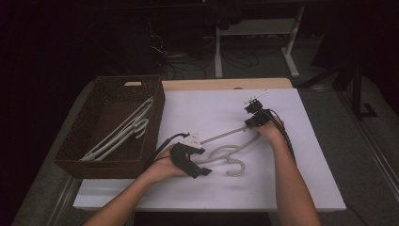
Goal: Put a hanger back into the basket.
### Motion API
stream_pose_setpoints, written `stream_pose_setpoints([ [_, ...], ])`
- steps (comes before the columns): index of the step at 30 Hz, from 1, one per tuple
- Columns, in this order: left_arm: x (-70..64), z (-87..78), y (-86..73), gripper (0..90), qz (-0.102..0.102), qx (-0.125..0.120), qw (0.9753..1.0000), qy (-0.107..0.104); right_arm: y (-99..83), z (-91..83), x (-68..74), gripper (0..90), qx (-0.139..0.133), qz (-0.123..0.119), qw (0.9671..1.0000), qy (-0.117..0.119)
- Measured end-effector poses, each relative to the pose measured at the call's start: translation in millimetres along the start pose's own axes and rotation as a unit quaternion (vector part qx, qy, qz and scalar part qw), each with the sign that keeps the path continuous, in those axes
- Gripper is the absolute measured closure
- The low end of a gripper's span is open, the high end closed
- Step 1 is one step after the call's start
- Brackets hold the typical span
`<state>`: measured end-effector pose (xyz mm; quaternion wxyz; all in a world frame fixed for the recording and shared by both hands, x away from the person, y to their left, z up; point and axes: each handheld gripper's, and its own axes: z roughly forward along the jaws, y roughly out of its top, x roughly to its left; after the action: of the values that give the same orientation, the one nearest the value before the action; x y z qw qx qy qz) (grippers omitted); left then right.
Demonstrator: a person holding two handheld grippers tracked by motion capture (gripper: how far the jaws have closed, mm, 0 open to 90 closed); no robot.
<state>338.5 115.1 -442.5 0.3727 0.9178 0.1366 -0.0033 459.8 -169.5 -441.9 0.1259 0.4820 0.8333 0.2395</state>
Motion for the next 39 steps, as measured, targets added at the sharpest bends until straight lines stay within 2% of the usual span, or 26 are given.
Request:
stream_pose_setpoints([
  [8,4.6,13.2,1.2,42.6,0.009,0.038,0.9992,0.006,0.0,0.2,-2.2,89.7,0.000,0.004,1.0000,0.007],
  [11,5.7,13.7,3.4,54.6,0.011,0.040,0.9991,0.006,0.0,0.1,-1.9,89.7,0.001,0.006,1.0000,0.007],
  [14,6.0,13.6,4.6,63.3,0.015,0.047,0.9987,0.016,-0.1,0.2,-2.6,89.7,0.001,0.006,0.9999,0.008],
  [18,8.8,13.4,4.3,75.8,0.013,0.048,0.9987,0.015,-0.1,0.2,-2.7,89.7,0.001,0.006,0.9999,0.008],
  [24,11.5,13.0,4.3,80.0,0.017,0.049,0.9986,0.000,0.1,0.0,-2.5,89.6,-0.001,0.003,1.0000,0.008],
  [28,11.9,13.0,4.2,80.5,0.020,0.049,0.9986,-0.001,0.8,-2.1,-4.0,89.3,-0.005,0.006,0.9999,0.013],
  [29,11.2,13.1,4.5,80.7,0.025,0.050,0.9984,0.001,-0.7,-7.2,-5.5,80.7,-0.012,0.000,0.9996,0.026],
  [31,11.6,13.3,4.5,81.5,0.021,0.049,0.9986,0.001,-2.4,-13.6,-5.4,76.4,-0.015,-0.002,0.9994,0.031],
  [32,13.1,13.1,4.4,81.6,0.011,0.048,0.9988,-0.002,-3.3,-18.0,-5.5,73.4,-0.020,-0.003,0.9993,0.033],
  [37,11.8,12.8,5.6,81.8,0.015,0.050,0.9986,0.002,-9.0,-45.2,-4.6,55.0,-0.067,-0.003,0.9968,0.043],
  [39,11.8,12.0,6.4,81.8,0.014,0.047,0.9988,0.002,-13.2,-55.7,-3.1,51.1,-0.077,-0.005,0.9961,0.044],
])
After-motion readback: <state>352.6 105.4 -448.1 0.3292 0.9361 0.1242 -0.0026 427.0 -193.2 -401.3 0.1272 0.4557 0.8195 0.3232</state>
